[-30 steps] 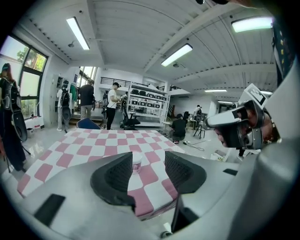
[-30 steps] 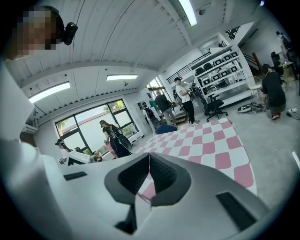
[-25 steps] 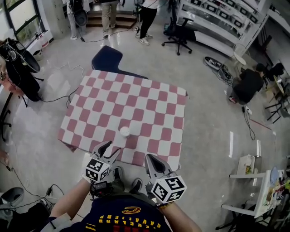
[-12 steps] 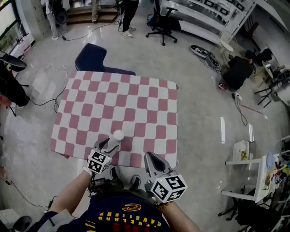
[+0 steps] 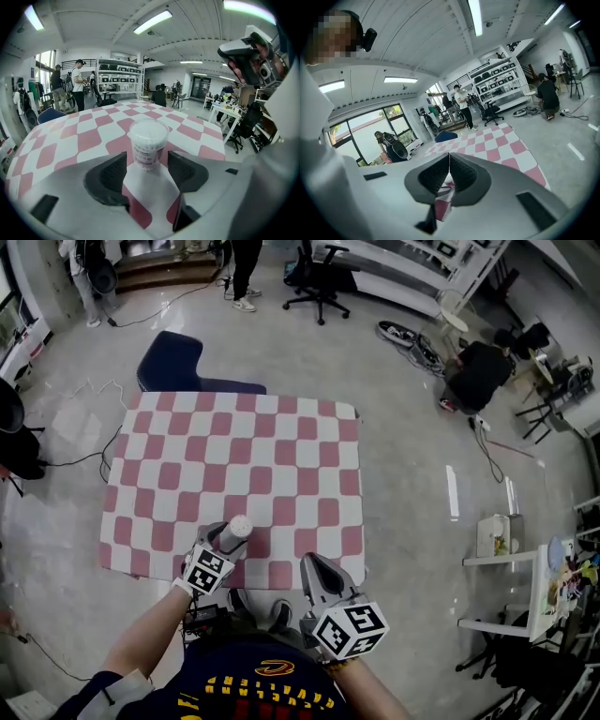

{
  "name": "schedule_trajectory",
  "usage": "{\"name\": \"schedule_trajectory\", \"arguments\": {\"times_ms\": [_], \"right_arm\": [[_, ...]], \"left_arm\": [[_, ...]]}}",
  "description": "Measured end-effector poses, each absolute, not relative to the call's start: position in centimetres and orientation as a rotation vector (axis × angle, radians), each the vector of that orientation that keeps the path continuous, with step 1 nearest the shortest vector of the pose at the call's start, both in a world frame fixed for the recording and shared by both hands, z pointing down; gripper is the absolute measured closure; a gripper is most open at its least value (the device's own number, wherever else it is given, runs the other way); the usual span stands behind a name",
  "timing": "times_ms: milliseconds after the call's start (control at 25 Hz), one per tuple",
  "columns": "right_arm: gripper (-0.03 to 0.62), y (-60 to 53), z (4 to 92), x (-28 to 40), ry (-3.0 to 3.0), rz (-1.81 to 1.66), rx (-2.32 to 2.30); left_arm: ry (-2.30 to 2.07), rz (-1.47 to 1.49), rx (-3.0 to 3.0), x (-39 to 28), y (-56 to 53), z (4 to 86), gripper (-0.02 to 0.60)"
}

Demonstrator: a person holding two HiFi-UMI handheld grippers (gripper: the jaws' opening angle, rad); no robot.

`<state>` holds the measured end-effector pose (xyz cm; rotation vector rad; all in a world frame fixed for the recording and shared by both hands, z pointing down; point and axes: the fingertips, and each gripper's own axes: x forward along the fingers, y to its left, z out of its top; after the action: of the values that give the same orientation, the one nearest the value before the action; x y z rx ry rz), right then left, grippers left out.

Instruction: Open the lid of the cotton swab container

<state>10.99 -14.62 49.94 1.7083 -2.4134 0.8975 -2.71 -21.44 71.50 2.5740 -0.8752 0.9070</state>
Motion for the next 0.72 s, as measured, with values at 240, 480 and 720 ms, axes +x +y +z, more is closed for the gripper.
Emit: {"name": "schedule_trajectory", "arguments": {"times_ms": [240,480,720], "right_arm": [[0.583,-14.7,50.5,11.9,-2.376,0.917,1.758],[0.583,-14.4,51.1,12.4,-2.357,0.954,1.786],[0.583,-13.6,51.1,13.7,-2.335,0.956,1.821]], "left_arm": [[-0.839,0.938,2.596,-1.7,-22.0,72.3,0.327],[-0.864,0.965,2.613,-1.1,-22.7,72.3,0.327],[-0.88,0.977,2.605,-0.6,-22.9,72.5,0.328]]}}
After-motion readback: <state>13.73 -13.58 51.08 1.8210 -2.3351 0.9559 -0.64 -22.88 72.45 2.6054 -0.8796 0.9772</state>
